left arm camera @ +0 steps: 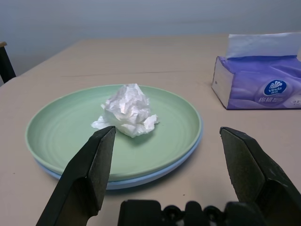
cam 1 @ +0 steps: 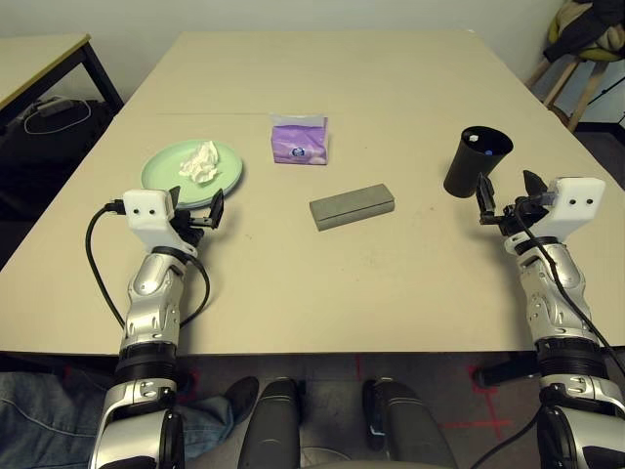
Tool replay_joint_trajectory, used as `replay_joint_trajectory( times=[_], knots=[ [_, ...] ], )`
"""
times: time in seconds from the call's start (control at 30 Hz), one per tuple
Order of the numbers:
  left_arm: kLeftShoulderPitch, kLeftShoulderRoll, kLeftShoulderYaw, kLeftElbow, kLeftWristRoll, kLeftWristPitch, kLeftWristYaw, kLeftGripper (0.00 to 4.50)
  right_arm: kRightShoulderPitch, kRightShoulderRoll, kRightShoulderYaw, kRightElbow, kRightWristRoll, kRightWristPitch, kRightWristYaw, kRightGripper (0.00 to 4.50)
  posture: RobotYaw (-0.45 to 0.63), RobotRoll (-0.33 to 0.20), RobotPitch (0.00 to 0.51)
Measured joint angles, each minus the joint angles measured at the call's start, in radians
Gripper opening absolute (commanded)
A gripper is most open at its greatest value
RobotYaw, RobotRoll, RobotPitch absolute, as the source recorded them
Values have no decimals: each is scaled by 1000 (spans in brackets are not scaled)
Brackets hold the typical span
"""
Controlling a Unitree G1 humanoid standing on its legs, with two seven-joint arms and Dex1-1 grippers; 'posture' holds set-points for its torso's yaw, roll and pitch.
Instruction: Organize and tidy the items on the table.
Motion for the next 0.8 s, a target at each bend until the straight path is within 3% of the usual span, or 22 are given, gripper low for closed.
replay_joint_trajectory(
  times=[0.47,0.8],
  knots=[
    [-10,34,21,1,-11,15,-11,4500,-35,16,12,-14,-7,31,-30,4467,183,0,115],
    [-12,10,17,-6,-12,26,-3,4500,-25,11,14,-16,-8,39,-27,4467,167,0,113]
  ],
)
